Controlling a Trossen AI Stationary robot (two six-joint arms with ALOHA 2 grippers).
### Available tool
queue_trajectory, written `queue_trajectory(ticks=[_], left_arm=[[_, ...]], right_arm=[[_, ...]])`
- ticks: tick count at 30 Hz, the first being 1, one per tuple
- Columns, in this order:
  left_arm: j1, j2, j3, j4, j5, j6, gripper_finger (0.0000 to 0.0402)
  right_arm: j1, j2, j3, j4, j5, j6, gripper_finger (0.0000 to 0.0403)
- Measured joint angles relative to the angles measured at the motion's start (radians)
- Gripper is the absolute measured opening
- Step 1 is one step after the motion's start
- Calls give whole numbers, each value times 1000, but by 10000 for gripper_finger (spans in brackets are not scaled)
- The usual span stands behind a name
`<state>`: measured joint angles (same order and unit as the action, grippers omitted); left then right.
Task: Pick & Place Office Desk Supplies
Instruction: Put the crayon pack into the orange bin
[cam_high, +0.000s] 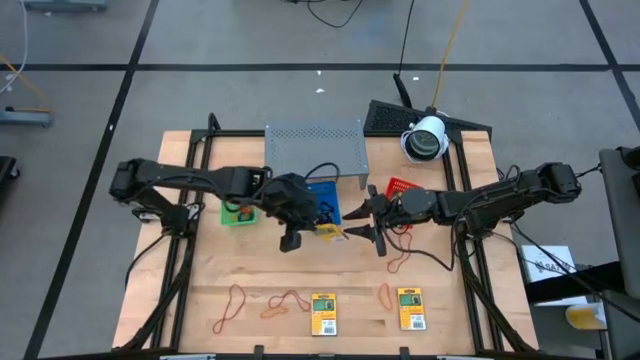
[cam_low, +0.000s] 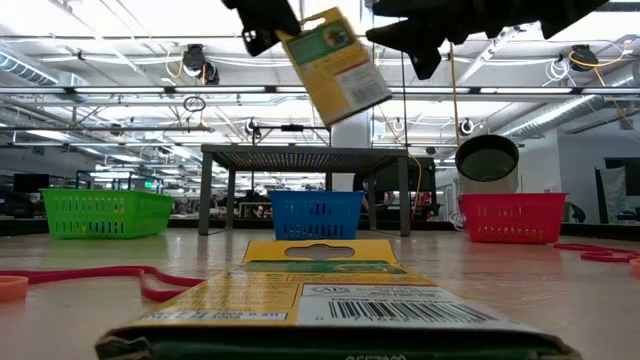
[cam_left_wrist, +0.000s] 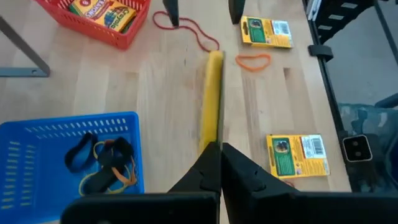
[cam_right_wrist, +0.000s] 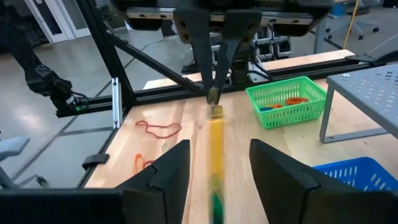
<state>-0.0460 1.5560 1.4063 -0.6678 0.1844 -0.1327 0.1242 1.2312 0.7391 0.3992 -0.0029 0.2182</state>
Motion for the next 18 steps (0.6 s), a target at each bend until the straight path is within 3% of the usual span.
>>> queue_trajectory(ticks=[8, 18], left_arm=[[2, 96, 132, -41, 31, 41, 0], [21, 127, 186, -37, 49, 52, 0]], right_arm=[[0, 0, 0, -32, 5, -2, 155], [0, 0, 0, -38, 5, -2, 155]])
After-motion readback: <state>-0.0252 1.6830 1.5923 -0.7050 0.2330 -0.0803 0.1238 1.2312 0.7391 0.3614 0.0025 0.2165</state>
